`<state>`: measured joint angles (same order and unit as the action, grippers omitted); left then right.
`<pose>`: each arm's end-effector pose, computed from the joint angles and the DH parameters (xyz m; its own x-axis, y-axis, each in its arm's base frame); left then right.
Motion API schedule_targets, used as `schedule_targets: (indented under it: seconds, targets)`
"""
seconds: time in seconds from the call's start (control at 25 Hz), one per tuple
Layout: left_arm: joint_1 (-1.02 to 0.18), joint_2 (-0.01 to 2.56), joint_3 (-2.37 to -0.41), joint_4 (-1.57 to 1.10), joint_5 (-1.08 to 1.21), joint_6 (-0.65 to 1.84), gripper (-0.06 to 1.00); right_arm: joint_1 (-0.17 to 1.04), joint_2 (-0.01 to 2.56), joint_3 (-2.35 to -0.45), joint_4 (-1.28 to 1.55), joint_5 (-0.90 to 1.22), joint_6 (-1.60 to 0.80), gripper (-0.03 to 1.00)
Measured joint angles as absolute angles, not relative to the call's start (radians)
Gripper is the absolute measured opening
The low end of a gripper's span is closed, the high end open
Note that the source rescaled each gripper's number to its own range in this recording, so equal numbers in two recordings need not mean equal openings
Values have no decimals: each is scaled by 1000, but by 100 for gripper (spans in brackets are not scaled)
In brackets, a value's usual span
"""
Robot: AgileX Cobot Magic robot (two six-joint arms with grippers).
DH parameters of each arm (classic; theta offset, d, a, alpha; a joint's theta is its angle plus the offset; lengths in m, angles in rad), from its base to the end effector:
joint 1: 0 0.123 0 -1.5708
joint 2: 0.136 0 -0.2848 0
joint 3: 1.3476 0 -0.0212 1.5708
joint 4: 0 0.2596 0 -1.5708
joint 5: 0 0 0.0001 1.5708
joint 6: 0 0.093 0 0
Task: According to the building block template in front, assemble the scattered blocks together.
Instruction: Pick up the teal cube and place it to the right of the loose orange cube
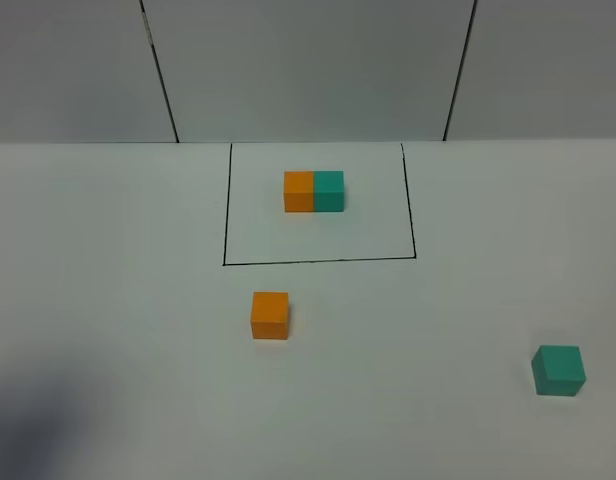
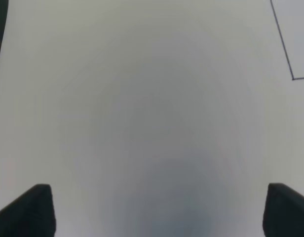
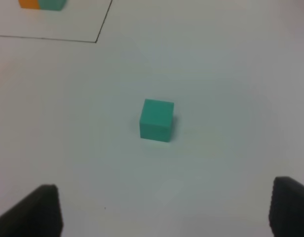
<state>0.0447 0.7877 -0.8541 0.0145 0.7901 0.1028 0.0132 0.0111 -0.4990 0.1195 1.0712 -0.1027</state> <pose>0.1561 0.0079 0.3555 -0.5959 0.0862 -0.7984 0.0143 0.9952 0.0968 0.0059 0.0098 0.2799 -0.4681 -0.0512 -0.8822 -0.1266 0.9919 0.0096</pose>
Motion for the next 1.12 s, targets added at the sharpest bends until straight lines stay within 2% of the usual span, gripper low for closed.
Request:
schedule_targets:
  seconds: [0.28, 0.64, 0.92, 1.12]
  targets:
    - [-5, 503, -699, 0, 895, 98, 88, 13, 11, -499, 120, 1071, -104, 72]
    - [-6, 175, -574, -91, 991, 105, 86, 13, 11, -499, 120, 1071, -104, 72]
    - [-6, 6, -511, -143, 1045, 139, 85, 13, 11, -499, 120, 1071, -104, 72]
    - [-6, -6, -507, -144, 1048, 143, 83, 13, 11, -499, 120, 1071, -104, 72]
